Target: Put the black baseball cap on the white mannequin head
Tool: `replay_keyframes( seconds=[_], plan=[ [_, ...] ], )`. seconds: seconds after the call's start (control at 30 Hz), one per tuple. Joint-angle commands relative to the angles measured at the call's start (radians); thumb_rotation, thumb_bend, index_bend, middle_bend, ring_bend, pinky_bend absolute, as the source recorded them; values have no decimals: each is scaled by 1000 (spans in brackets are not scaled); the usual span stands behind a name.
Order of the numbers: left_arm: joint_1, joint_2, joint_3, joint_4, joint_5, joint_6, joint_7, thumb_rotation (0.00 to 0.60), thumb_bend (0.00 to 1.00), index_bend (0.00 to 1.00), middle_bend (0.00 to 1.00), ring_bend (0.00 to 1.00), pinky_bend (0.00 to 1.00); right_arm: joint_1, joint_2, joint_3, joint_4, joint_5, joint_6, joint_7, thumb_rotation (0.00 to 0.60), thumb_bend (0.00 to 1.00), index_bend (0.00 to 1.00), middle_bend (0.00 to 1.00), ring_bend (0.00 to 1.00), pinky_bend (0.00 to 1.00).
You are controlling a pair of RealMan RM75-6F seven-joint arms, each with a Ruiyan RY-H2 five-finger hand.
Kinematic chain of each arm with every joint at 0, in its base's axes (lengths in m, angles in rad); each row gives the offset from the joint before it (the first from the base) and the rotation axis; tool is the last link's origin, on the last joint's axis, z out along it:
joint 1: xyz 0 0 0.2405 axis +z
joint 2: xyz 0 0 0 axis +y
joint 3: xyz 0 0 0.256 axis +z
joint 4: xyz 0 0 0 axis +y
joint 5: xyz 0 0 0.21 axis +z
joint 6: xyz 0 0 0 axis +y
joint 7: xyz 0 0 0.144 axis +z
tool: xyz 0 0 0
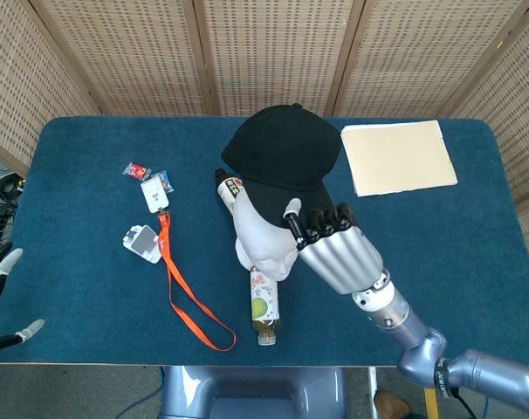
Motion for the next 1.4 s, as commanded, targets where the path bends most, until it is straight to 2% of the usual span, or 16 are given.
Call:
replay_keyframes(
  seconds=[0.03,0.53,0.8,1.4],
  plan=[
    [1,1,-1,0,-2,2,-4,600,0,0,0,0,0,23,-28,0,-3,10,-35,-49,600,613,801,1000,1000,1000],
    [1,6,2,0,4,2,-15,600,0,0,0,0,0,48,-48,-77,87,-59,-102,-144,600,592,800,1000,1000,1000],
    [-2,9,0,0,0,-1,-22,600,0,0,0,0,0,36,-50,-106,103,-75,-92,-148,600,589,800,1000,1000,1000],
    [-1,5,5,-8,9,-4,-6,600,0,0,0,0,0,-35,-22,-231,45,-175,-102,-236,600,561,800,1000,1000,1000]
  ],
)
